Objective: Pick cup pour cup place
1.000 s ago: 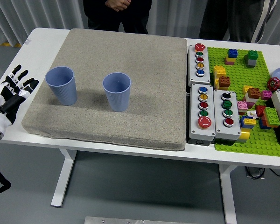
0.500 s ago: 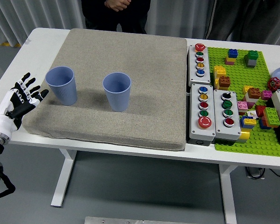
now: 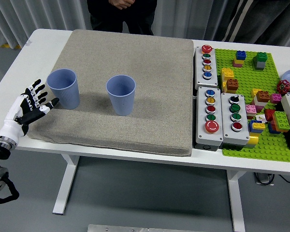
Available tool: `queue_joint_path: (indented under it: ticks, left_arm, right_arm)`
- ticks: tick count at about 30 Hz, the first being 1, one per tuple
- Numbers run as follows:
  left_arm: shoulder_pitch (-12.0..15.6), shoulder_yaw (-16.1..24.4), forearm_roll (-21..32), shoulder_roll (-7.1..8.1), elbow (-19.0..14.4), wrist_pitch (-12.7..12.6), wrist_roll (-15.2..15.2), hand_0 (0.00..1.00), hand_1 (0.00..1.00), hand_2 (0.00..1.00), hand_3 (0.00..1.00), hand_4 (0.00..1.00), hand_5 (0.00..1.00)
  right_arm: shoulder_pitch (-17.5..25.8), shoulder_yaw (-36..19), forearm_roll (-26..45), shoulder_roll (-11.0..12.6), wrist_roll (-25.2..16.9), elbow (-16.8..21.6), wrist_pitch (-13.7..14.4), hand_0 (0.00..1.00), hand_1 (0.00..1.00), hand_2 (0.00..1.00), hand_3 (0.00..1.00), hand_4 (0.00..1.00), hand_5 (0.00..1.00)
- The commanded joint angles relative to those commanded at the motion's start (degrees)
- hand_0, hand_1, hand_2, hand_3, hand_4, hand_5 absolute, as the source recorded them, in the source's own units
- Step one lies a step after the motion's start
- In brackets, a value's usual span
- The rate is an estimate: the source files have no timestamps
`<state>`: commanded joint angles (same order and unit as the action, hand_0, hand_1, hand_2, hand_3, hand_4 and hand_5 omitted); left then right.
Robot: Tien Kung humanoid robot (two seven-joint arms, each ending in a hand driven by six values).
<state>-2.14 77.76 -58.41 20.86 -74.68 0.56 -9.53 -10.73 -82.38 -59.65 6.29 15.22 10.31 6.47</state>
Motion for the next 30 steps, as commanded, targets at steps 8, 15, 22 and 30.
queue_joint_path:
  ticks: [8, 15, 22, 30]
  left_arm:
    - [-0.1, 0.0, -0.3, -0.03, 0.3, 0.0, 0.2, 0.943, 0.945, 0.998, 0.998, 0.731, 0.002]
    - [-0.7, -0.2, 0.2, -0.20, 0.8, -0.4, 0.1, 0.946, 0.945, 0.998, 0.998, 0.751, 0.002]
    - [-1.5, -1.4, 0.2, -0.36, 1.1, -0.4, 0.2, 0.946, 0.943, 0.998, 0.998, 0.794, 0.041]
    - [-2.9, -2.1, 0.2, -0.95, 2.5, -0.5, 0.3, 0.948, 0.943, 0.998, 0.998, 0.807, 0.064]
  right_arm:
    - [0.0, -0.1, 0.0, 0.0, 0.0, 0.0, 0.0, 0.716, 0.672, 0.658, 0.618, 0.002, 0.264]
    - [-0.1, 0.0, 0.0, 0.0, 0.0, 0.0, 0.1, 0.716, 0.673, 0.658, 0.618, 0.002, 0.264]
    - [0.1, 0.1, 0.0, 0.0, 0.0, 0.0, 0.1, 0.716, 0.672, 0.658, 0.618, 0.002, 0.266]
    - [0.1, 0.0, -0.3, -0.1, 0.1, 0.0, 0.1, 0.716, 0.671, 0.658, 0.618, 0.002, 0.267]
